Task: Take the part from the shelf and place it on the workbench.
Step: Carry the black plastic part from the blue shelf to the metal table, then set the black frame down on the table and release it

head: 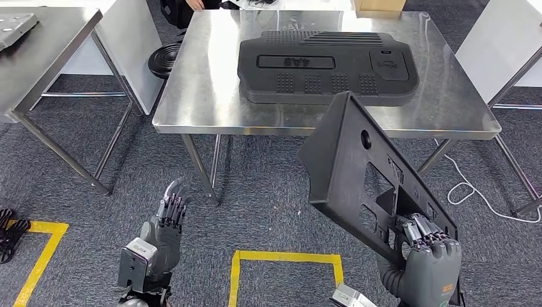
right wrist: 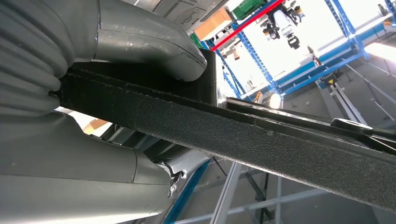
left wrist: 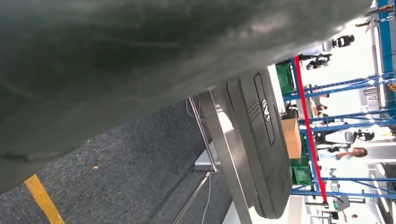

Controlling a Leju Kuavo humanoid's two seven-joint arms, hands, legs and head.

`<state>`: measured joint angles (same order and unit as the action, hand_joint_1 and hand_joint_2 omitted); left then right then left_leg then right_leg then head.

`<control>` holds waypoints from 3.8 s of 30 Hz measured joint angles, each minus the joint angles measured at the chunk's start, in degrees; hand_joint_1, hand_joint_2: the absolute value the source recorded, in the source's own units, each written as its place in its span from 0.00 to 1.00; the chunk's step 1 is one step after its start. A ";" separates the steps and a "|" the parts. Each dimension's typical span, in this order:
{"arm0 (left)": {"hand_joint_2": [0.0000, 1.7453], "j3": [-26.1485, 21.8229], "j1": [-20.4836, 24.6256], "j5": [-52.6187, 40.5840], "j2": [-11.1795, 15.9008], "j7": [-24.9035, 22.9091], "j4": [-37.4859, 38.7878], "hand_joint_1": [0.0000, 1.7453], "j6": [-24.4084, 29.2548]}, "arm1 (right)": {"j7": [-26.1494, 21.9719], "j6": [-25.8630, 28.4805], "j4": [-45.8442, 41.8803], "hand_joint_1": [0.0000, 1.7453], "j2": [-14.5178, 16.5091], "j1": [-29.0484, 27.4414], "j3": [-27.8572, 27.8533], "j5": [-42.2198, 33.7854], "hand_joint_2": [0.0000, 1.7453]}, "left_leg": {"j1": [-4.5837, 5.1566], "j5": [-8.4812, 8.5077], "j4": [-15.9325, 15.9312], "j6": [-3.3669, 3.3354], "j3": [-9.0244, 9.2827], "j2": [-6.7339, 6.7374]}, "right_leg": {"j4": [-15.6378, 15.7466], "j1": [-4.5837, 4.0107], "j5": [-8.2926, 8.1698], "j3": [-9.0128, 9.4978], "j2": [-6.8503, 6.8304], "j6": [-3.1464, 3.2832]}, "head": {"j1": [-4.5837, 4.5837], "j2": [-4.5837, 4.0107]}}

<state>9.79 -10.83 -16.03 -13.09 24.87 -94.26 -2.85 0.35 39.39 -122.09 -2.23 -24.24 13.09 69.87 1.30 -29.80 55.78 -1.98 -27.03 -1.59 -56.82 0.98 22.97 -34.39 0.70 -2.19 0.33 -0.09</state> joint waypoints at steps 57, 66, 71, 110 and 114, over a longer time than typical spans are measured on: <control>0.00 -0.02 0.53 1.26 -0.16 0.07 0.77 0.00 -1.64 | 0.41 0.00 0.96 1.00 -0.49 0.61 0.07 -0.35 1.00 | -0.84 -1.64 -0.58 0.46 1.51 0.29 | 0.01 0.69 -0.71 -0.93 -0.22 -2.02 | -0.61 0.00; 0.00 -0.10 0.77 1.69 0.02 0.09 0.86 0.00 -1.73 | 0.48 0.00 1.12 1.00 -0.62 0.71 -0.01 -1.06 1.00 | -1.60 -7.18 18.14 2.37 -10.35 1.20 | -0.08 0.71 1.84 1.66 -0.36 1.31 | -0.23 0.00; 0.00 -0.13 0.82 1.72 0.08 0.08 0.93 0.00 -1.78 | 0.32 0.00 1.15 1.00 -0.75 0.84 0.01 -2.51 1.00 | -1.42 3.83 3.78 1.52 -6.85 1.37 | -0.10 0.44 3.66 3.80 -0.12 0.18 | -0.23 0.00; 0.00 -0.72 1.02 2.13 0.00 -0.08 0.82 0.00 -2.29 | -1.48 -0.31 1.36 1.00 -1.69 2.07 0.30 -5.75 1.00 | -2.13 2.89 3.38 -0.21 -6.37 1.03 | -13.81 0.80 8.03 -5.08 -0.42 -1.36 | -1.05 0.01; 0.00 -0.72 1.01 2.13 -0.01 -0.10 0.84 0.00 -2.32 | -1.49 -0.33 1.46 1.00 -1.71 2.07 0.32 -5.88 1.00 | -1.78 2.14 3.38 -0.56 -5.53 0.94 | -13.45 0.40 5.16 -7.20 -0.46 -2.21 | -1.06 0.01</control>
<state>9.07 -9.82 -13.90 -13.10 24.77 -93.42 -5.17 -1.14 39.06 -120.63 -3.93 -22.17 13.41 63.99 -0.48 -27.67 59.16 -2.55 -32.56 -0.65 -70.28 1.38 28.14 -41.59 0.24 -4.40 -0.73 -0.09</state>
